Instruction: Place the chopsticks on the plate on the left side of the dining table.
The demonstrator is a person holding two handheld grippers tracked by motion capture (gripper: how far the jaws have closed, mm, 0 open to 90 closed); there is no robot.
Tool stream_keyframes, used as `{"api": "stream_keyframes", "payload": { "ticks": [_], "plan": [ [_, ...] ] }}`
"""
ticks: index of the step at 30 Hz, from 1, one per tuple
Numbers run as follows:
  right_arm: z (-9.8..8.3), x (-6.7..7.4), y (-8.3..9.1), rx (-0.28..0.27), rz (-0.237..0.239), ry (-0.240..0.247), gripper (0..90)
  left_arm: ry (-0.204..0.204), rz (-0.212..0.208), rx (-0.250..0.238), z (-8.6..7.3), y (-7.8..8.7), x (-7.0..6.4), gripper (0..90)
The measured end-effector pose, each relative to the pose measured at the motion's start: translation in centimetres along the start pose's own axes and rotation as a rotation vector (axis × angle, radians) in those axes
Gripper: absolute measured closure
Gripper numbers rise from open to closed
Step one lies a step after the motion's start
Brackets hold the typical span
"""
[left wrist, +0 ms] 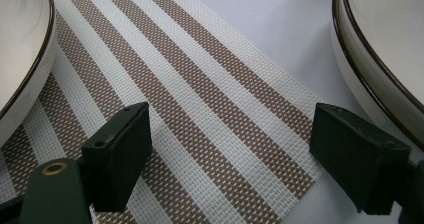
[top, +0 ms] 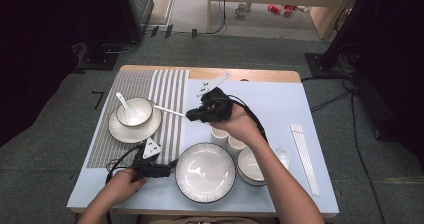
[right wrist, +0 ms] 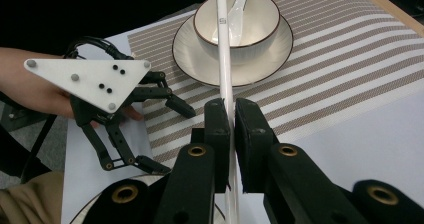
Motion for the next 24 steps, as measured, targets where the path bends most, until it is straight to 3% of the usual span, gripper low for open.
{"api": "stream_keyframes", "payload": {
  "ticks": [13, 24],
  "plan": [
    [0.6, 0.1, -1.5, 0.040, -0.001, 0.015, 85.2, 0.001, 0.001, -0.002, 0.0, 0.0, 0.0, 17.3],
    [1.5, 0.6, -2.0, 0.037, 0.015, 0.018, 85.2, -0.001, -0.004, 0.000, -0.1, 0.1, -0.2, 17.2]
  ]
}}
Point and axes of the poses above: each handheld gripper's, and its own axes: y roughly backward along the jaws, z roughly out of its top, x roughly to its left, the point moved 10 cm from there along -y, roughly forward along the jaws, and after that the axes turned 13 degrees about x, right-handed, at the moved point
